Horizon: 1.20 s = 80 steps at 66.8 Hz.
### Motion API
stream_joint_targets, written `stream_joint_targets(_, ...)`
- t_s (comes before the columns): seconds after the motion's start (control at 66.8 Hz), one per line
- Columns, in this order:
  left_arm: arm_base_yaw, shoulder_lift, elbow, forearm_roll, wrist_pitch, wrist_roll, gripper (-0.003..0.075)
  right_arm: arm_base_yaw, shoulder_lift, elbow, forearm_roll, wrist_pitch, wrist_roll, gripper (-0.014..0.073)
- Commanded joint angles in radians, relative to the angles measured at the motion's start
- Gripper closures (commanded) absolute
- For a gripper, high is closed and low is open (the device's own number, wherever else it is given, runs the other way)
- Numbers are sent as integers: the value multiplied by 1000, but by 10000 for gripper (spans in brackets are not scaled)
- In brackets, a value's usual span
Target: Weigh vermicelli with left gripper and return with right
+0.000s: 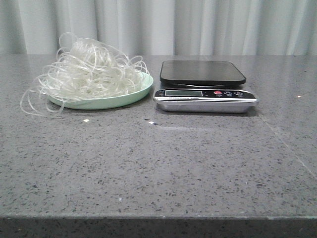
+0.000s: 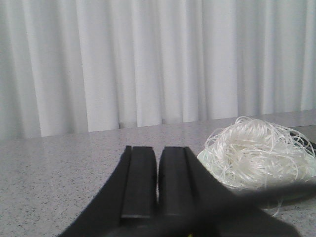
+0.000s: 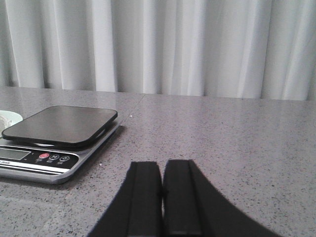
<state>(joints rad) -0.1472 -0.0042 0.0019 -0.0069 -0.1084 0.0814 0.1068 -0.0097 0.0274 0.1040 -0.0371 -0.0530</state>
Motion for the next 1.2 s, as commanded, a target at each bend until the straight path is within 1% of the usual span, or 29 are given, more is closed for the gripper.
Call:
stream_joint_targets(0.0, -6, -21, 8, -2, -75, -9, 593, -9, -17, -8, 0, -85, 2, 414)
stream_joint_targets(0.748, -6, -21, 8, -2, -77, -9, 593, -9, -17, -8, 0, -85, 2, 414)
stream_joint_targets(0.808, -6, -21, 8, -2, -106, -9, 593, -9, -17, -8, 0, -85, 2, 414)
stream_joint_targets(0.868, -6, -21, 8, -30, -167, -9, 593, -9, -17, -8, 0, -85, 2, 414)
stream_joint_targets(0.913, -6, -21, 1, -89, -217, -9, 593, -9, -17, -8, 0, -85, 2, 414)
stream_joint_targets(0.988, -6, -21, -23, -132, -233, -9, 593, -9, -17, -8, 0, -85, 2, 414)
stream_joint_targets(1.077, -6, -16, -102, -125, -164, -9, 593, -9, -17, -8, 0, -85, 2, 414)
stream_joint_targets(1.092, -6, -11, -126, -118, -126, -9, 593, -9, -17, -8, 0, -85, 2, 414)
stream_joint_targets(1.107, -6, -11, -126, -118, -126, -9, 593, -9, -17, -8, 0, -85, 2, 414)
stream_joint_targets(1.122, -6, -3, -159, -112, -98, -9, 593, -9, -17, -8, 0, -85, 2, 414)
stream_joint_targets(1.137, -6, -3, -159, -112, -89, -9, 593, -9, -17, -8, 0, -85, 2, 414)
stream_joint_targets(1.152, -6, 12, -200, -112, -53, -9, 593, -9, -17, -8, 0, -85, 2, 414)
stream_joint_targets(1.167, -6, 12, -200, -112, -53, -9, 593, -9, -17, -8, 0, -85, 2, 414)
stream_joint_targets(1.182, -6, 28, -233, -112, -11, -9, 593, -9, -17, -8, 0, -85, 2, 414)
